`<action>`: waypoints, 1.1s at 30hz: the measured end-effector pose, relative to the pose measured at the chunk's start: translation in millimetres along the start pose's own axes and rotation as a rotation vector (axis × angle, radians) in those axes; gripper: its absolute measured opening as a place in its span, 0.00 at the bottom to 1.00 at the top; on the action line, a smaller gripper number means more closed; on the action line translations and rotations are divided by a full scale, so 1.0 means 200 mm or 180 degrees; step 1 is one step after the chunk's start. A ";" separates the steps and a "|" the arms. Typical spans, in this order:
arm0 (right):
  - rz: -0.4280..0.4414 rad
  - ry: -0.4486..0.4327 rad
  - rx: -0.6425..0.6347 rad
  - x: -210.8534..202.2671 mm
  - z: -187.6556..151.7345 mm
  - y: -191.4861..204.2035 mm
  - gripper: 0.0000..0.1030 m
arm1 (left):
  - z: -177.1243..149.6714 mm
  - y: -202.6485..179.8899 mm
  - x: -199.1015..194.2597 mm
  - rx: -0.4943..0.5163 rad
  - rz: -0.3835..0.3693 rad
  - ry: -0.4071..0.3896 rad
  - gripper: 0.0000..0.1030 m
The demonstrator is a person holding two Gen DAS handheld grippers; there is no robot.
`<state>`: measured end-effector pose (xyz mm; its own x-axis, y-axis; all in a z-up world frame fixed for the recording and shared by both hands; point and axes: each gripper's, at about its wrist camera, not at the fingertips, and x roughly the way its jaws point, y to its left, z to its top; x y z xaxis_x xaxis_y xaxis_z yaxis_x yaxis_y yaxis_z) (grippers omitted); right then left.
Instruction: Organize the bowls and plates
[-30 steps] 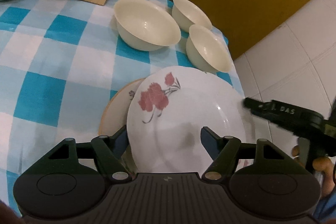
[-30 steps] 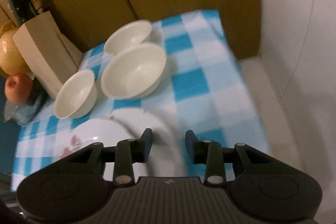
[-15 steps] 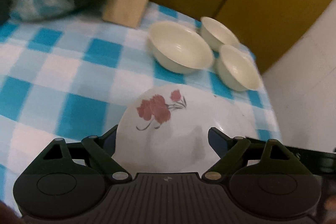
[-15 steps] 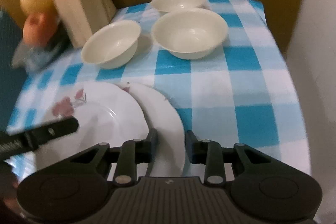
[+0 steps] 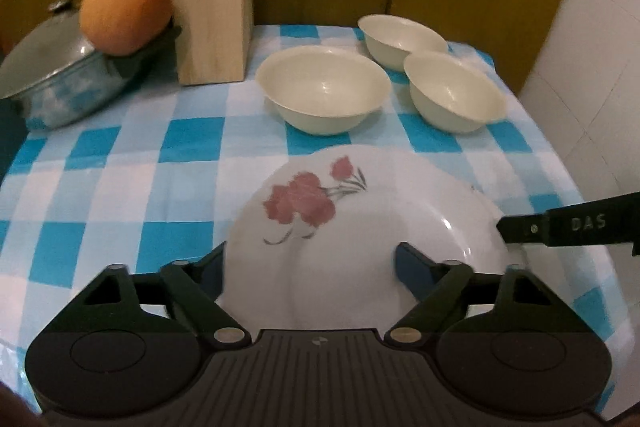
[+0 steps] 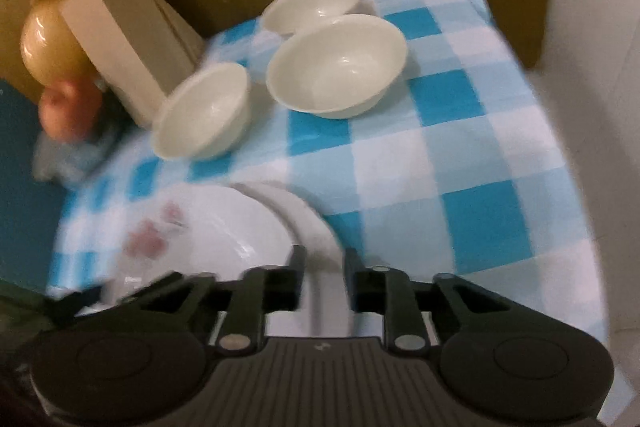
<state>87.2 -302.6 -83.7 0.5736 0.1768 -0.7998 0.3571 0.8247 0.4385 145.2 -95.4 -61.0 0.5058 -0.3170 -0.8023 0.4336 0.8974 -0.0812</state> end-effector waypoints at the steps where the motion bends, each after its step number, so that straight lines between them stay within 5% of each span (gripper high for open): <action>1: 0.0004 -0.0041 -0.0028 -0.02 0.00 0.01 0.21 | 0.01 0.04 0.00 -0.0137 -0.0107 0.0054 0.79; 4: -0.0057 -0.0094 -0.0231 -0.03 -0.03 0.05 0.21 | 0.04 0.14 0.02 -0.0517 -0.0300 0.0188 0.76; 14: -0.0117 -0.0071 -0.0225 -0.03 -0.04 0.03 0.26 | 0.00 0.02 0.04 -0.0168 -0.0270 0.0293 0.77; 33: -0.0087 -0.0598 -0.0380 -0.09 0.16 0.20 0.26 | 0.27 0.07 -0.04 -0.0266 0.0243 -0.0259 0.81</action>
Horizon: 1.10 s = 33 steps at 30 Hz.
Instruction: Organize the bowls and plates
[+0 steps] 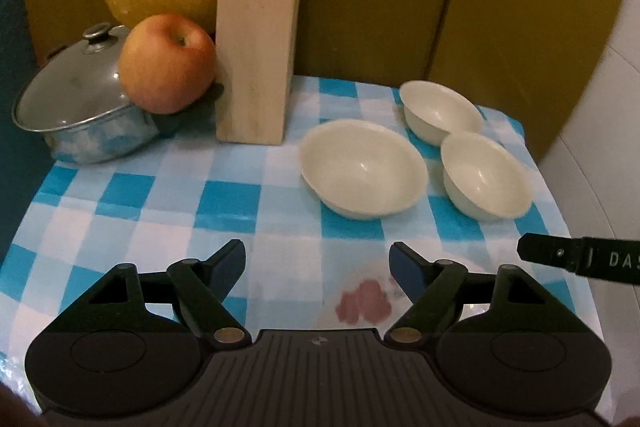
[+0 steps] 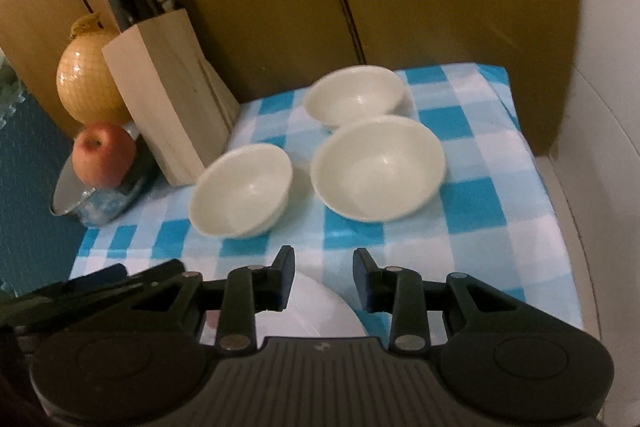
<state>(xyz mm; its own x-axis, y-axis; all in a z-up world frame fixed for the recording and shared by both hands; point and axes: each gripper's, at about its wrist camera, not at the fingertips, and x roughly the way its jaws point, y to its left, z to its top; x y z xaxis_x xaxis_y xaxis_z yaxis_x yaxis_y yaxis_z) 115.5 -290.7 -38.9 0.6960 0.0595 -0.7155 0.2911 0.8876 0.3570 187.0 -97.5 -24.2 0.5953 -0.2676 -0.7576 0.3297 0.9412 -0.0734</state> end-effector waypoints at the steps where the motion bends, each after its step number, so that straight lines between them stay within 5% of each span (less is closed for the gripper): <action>1: 0.0024 -0.0010 0.0001 0.00 0.02 0.01 0.26 | 0.02 0.00 0.01 -0.0029 -0.0003 0.0002 0.81; 21: 0.0402 0.0301 0.0384 0.38 0.22 0.10 0.25 | 0.22 0.04 0.31 -0.0307 0.0126 0.0120 0.83; 29: 0.0465 0.0594 0.0541 0.57 0.22 0.10 0.13 | 0.24 0.06 0.47 -0.0378 0.0117 0.0280 0.73; 33: 0.0423 0.0608 0.0369 0.62 0.22 0.14 0.08 | 0.23 0.08 0.55 -0.0430 0.0052 0.0457 0.52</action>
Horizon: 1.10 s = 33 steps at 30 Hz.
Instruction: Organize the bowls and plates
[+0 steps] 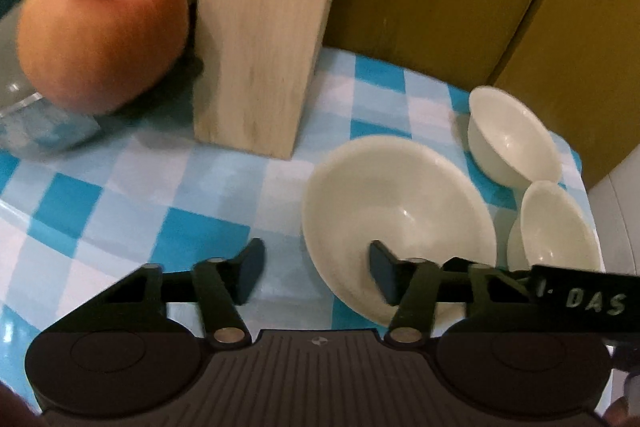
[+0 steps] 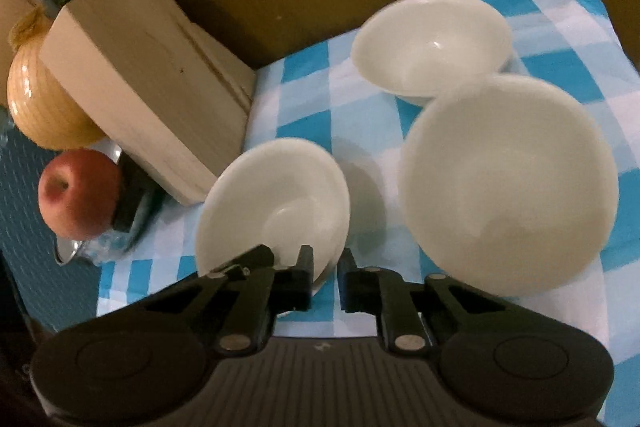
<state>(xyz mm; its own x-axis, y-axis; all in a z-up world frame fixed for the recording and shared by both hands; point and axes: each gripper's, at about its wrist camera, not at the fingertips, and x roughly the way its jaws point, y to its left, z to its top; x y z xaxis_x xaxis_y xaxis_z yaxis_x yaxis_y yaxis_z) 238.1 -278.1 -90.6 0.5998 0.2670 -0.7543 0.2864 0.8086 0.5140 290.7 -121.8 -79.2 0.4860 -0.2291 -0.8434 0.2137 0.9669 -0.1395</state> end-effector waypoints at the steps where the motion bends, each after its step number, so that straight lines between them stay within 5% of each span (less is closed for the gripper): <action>1: 0.0010 -0.0002 -0.0041 0.00 0.01 0.01 0.08 | 0.00 0.00 0.01 0.0006 0.0017 -0.0012 0.47; 3: 0.0013 -0.0012 -0.0076 -0.01 0.00 0.03 0.08 | 0.01 -0.01 0.01 0.0106 0.0023 -0.0015 0.34; 16: 0.0420 0.0284 -0.0492 -0.09 -0.23 0.35 0.09 | -0.10 0.25 -0.33 0.0076 0.0103 -0.0079 0.37; 28: 0.0432 0.0553 -0.0864 -0.09 -0.51 0.55 0.09 | -0.36 0.50 -0.58 -0.0174 0.0415 -0.0042 0.42; 33: 0.0320 0.0783 -0.0733 0.01 -0.53 0.48 0.12 | -0.41 0.52 -0.49 -0.0192 0.0399 0.0272 0.40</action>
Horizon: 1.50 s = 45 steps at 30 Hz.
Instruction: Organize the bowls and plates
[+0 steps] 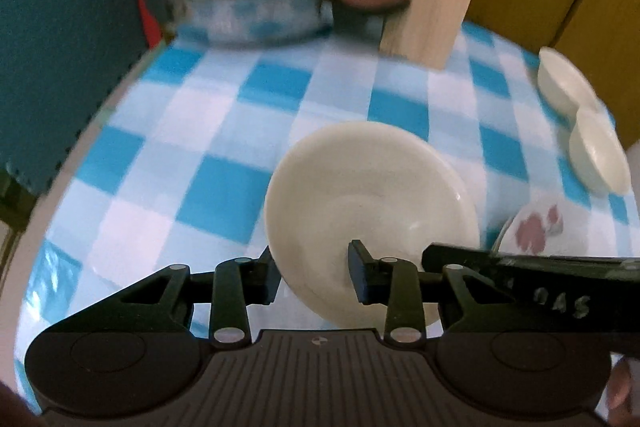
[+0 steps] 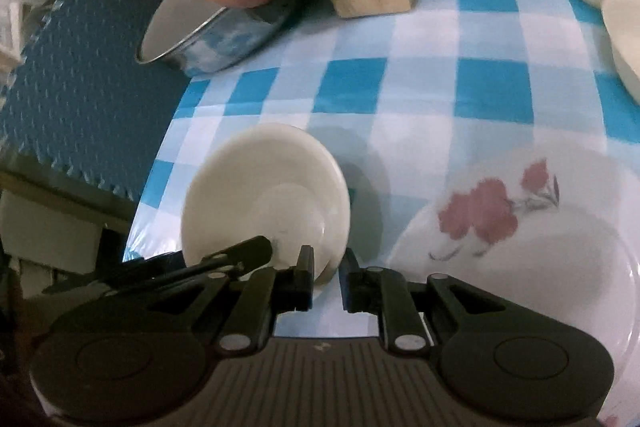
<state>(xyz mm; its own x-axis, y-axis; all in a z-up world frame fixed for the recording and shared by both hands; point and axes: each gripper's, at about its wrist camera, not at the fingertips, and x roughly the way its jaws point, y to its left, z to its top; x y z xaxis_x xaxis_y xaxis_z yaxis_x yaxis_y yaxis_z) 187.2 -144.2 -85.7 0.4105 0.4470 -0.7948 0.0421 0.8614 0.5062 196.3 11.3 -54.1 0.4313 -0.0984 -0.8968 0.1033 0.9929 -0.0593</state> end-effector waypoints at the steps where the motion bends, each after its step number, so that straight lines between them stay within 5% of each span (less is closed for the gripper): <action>1: -0.0001 0.0010 -0.0010 -0.01 0.00 0.00 0.12 | 0.00 0.00 0.01 -0.0020 -0.0013 0.0031 0.40; 9: 0.0032 -0.0267 -0.0008 -0.16 0.02 -0.01 0.23 | 0.04 0.03 -0.13 -0.0090 -0.0093 -0.0352 0.61; 13: -0.0031 -0.0401 -0.0054 -0.22 0.03 0.00 0.23 | 0.05 0.00 -0.14 -0.0074 -0.0047 -0.0365 0.60; 22: -0.0083 -0.0833 0.0263 -0.44 0.11 -0.15 0.24 | 0.14 -0.17 -0.26 0.0140 -0.0095 -0.0815 0.62; 31: -0.0300 -0.1204 0.0654 -0.65 0.17 -0.44 0.24 | 0.25 -0.44 -0.19 0.0133 -0.0530 -0.0694 0.63; 45: -0.0778 -0.1387 0.0955 -0.73 0.19 -0.80 0.24 | 0.25 -0.95 0.03 0.0728 -0.0601 -0.0609 0.63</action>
<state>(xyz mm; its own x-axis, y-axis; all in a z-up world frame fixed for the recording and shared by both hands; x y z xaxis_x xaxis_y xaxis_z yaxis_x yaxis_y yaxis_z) 155.5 -356.7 -37.6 0.6906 0.0485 -0.7216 0.4130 0.7925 0.4486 224.6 -180.9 -25.4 0.5432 -0.3112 -0.7798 0.3859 0.9174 -0.0972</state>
